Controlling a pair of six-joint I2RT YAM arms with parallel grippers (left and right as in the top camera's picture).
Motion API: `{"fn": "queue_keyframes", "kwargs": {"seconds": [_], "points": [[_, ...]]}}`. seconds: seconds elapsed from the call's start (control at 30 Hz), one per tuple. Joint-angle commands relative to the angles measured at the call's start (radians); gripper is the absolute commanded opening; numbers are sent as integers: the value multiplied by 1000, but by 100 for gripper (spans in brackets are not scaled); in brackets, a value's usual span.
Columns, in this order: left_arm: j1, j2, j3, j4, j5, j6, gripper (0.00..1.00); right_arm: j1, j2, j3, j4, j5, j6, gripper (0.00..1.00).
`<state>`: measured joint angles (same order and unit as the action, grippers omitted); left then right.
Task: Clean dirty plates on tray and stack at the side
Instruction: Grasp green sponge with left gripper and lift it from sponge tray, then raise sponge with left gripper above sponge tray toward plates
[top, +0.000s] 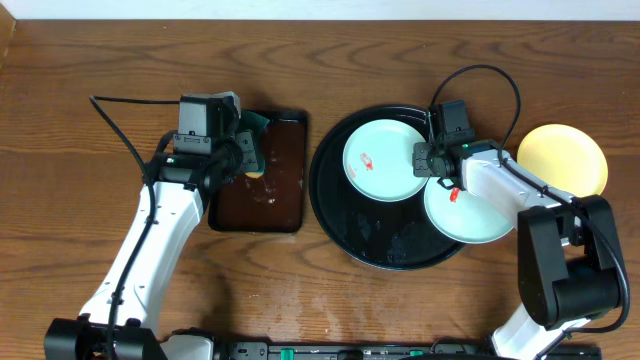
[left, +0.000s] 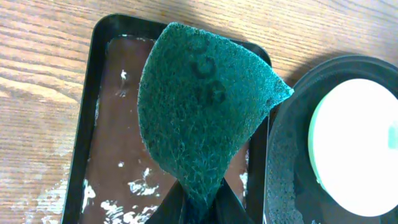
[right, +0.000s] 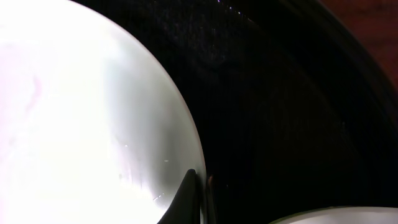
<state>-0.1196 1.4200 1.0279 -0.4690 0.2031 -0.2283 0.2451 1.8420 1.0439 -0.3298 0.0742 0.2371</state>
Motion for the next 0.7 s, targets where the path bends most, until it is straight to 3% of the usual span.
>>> {"fn": "queue_keyframes", "kwargs": {"seconds": [0.0,0.67], "points": [[2,-15,10,-2,-11,-14,7,-9,10,-6,2,3,0,1],[3,76,12,-13,-9,-19,7,-19,10,-6,35,3,1,1]]}}
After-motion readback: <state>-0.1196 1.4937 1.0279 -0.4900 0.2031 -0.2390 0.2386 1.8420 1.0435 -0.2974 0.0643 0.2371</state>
